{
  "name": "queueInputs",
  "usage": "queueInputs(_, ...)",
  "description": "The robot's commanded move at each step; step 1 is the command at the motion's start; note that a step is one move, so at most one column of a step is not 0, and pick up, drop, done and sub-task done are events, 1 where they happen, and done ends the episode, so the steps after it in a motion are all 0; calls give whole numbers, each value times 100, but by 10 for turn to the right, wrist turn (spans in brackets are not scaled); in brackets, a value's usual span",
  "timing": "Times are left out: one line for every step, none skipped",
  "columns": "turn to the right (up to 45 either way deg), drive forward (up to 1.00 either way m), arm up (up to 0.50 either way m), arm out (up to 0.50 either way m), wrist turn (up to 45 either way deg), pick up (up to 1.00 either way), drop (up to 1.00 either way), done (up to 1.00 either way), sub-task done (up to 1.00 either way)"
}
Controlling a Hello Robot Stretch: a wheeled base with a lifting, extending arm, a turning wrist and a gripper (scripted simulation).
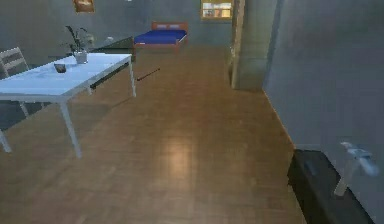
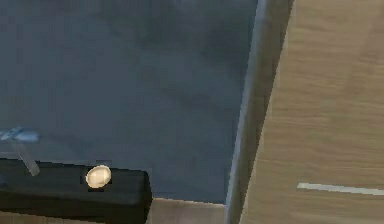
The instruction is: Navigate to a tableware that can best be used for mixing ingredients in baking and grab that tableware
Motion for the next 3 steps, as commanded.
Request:
queueInputs(-90,0,0,0,0,0,0,0,0)
queueInputs(0,100,0,0,0,0,0,0,0)
queueInputs(0,100,0,0,0,0,0,0,0)
